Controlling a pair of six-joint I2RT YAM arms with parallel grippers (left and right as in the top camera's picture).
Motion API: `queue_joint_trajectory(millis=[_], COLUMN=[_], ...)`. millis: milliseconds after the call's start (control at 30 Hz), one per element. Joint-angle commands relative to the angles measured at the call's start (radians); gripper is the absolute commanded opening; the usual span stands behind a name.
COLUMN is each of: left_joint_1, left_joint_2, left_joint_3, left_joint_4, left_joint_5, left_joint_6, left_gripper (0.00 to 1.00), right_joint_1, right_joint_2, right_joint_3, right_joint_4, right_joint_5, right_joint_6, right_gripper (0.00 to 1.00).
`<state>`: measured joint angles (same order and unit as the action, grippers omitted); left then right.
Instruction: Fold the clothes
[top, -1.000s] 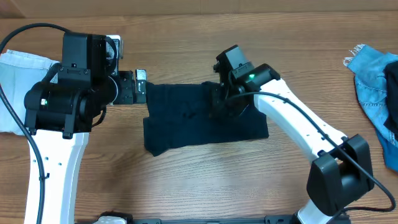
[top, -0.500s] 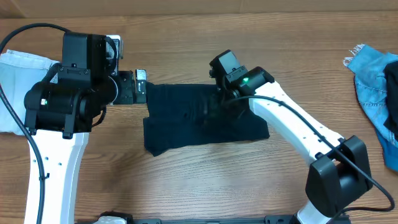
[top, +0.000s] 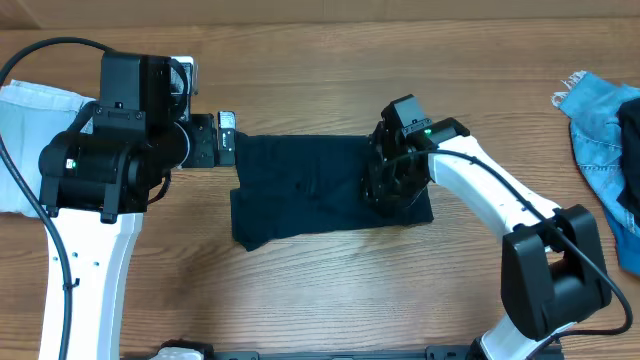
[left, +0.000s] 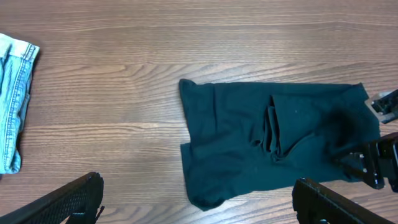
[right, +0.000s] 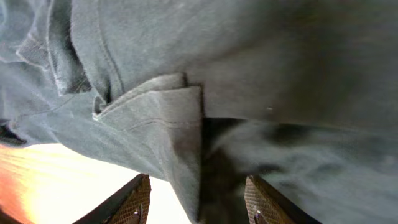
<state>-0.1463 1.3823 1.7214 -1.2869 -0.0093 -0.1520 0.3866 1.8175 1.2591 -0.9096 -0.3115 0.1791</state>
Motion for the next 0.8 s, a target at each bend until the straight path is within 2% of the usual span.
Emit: queue_joint_trajectory(millis=[0, 200, 533, 767], left_joint_1=[0.002, 0.002, 0.002, 0.002], left_joint_2=[0.003, 0.003, 0.003, 0.003], left_joint_3=[0.002, 0.002, 0.002, 0.002], left_joint_4=[0.004, 0.004, 0.004, 0.004], left_joint_5=[-0.009, -0.009, -0.009, -0.009], left_joint_6=[-0.013, -0.013, -0.013, -0.013], left_gripper=[1.00, 1.00, 1.00, 1.00], right_joint_1=[0.004, 0.006, 0.043, 0.154], right_joint_2=[-0.019, -0.006, -0.005, -0.005], right_joint_3=[-0.023, -0.077, -0.077, -0.077], right_joint_4=[0.035, 0.100, 0.114, -0.028], right_joint_5=[-0.043, -0.050, -0.219, -0.237], right_joint_6=[-0.027, -0.026, -0.053, -0.054], right_gripper=[0.53, 0.47, 0.15, 0.12])
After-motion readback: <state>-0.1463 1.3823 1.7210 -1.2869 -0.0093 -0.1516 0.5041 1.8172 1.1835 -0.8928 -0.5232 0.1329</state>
